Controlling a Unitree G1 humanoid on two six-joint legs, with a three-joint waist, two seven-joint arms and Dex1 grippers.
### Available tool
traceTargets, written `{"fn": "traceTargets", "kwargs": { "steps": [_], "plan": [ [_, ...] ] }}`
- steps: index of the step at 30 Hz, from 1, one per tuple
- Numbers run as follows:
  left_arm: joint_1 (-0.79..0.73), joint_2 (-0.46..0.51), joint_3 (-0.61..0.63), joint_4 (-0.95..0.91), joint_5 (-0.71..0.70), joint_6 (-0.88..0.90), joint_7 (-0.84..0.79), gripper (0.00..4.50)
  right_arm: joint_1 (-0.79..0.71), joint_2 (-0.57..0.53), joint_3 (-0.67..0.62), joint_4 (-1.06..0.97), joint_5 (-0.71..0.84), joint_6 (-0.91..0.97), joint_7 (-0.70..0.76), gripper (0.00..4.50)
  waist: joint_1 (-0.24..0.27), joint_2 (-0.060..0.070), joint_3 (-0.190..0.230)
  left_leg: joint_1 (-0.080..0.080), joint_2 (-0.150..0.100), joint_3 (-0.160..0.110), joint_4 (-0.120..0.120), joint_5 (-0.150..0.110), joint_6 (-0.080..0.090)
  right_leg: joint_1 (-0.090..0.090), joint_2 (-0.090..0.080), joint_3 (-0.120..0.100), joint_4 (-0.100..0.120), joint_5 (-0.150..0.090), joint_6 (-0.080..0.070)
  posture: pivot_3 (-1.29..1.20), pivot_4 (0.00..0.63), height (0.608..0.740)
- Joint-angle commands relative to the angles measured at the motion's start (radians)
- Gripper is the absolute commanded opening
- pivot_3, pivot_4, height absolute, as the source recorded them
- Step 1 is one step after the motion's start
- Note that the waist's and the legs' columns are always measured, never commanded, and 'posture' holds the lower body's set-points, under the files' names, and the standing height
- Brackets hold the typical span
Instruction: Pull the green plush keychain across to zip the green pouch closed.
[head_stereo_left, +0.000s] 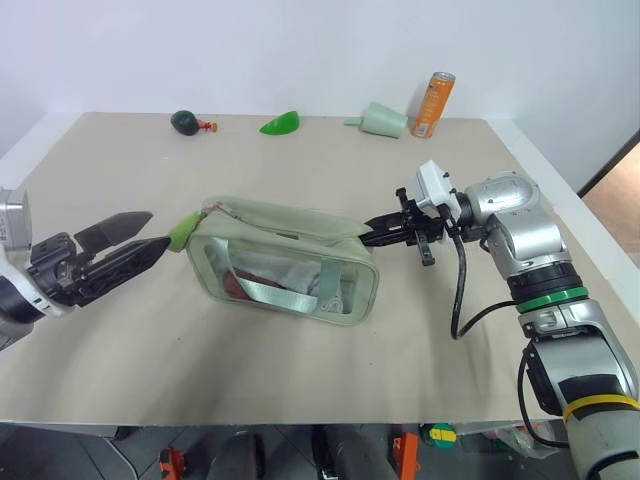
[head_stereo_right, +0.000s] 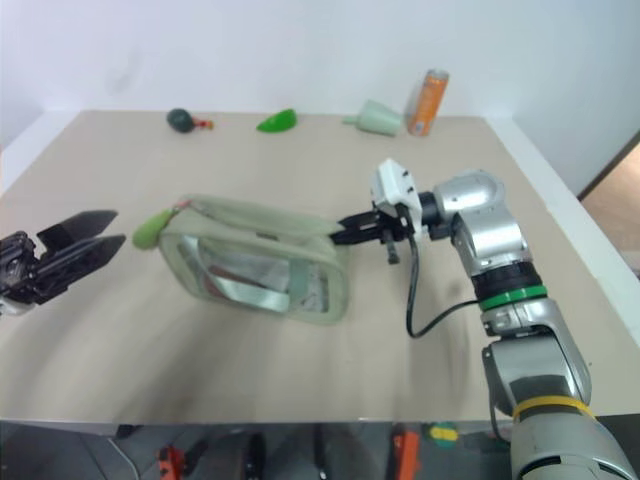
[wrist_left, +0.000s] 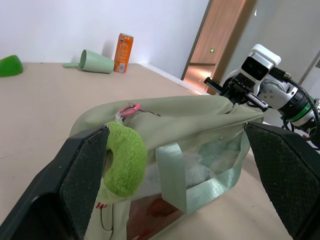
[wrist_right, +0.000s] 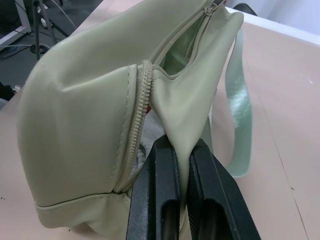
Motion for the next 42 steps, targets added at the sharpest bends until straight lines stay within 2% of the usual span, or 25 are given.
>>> {"fn": "traceTargets", "kwargs": {
  "steps": [1,12,16,24,28,42],
  "plan": [
    [-0.031,0.013,0.004,0.002,-0.019,-0.001,0.002,4.5,-0.025,-0.02,-0.076,-0.066,0.032,0.038,0.006,0.37,0.0,0.0,0.0,0.0,0.0,0.0,0.0,0.0,0.0,0.0,0.0,0.0,0.001,0.0,0.0,0.0,0.15,0.74],
    [-0.047,0.001,-0.012,0.005,-0.017,0.002,0.005,4.5,0.001,-0.04,-0.054,-0.108,-0.016,0.179,-0.036,0.37,0.001,0.0,0.0,0.001,0.0,-0.001,0.0,0.001,-0.002,0.0,0.0,0.0,0.003,-0.001,-0.001,0.0,0.15,0.74],
    [-0.047,0.002,-0.008,0.005,-0.019,0.004,0.007,4.5,0.005,-0.033,-0.025,-0.082,-0.096,0.104,-0.058,0.37,0.001,0.0,0.0,0.001,-0.001,-0.001,0.0,0.001,-0.002,0.0,0.0,0.0,0.003,-0.001,-0.001,0.0,0.15,0.74],
    [-0.034,-0.001,0.005,-0.006,-0.023,0.001,0.016,4.5,0.011,0.014,-0.058,-0.049,-0.069,0.023,-0.008,0.37,-0.001,0.0,0.0,0.003,0.0,0.0,0.0,0.001,-0.002,0.0,0.001,0.0,0.005,-0.001,-0.001,0.0,0.15,0.74],
    [-0.032,-0.004,0.006,-0.008,-0.023,-0.001,0.019,4.5,0.007,0.012,-0.068,-0.036,-0.062,0.022,0.012,0.37,-0.002,0.0,0.0,0.004,0.001,0.0,0.0,0.002,-0.003,0.0,0.002,0.001,0.006,-0.001,-0.001,0.0,0.15,0.74],
    [-0.028,-0.018,0.003,-0.01,-0.023,-0.003,0.021,4.5,0.007,0.009,-0.061,-0.04,-0.1,0.112,-0.056,0.37,-0.001,0.0,0.0,0.004,0.002,0.0,0.0,0.002,-0.003,0.0,0.003,0.001,0.007,-0.002,-0.002,0.0,0.15,0.74]
  ]
}}
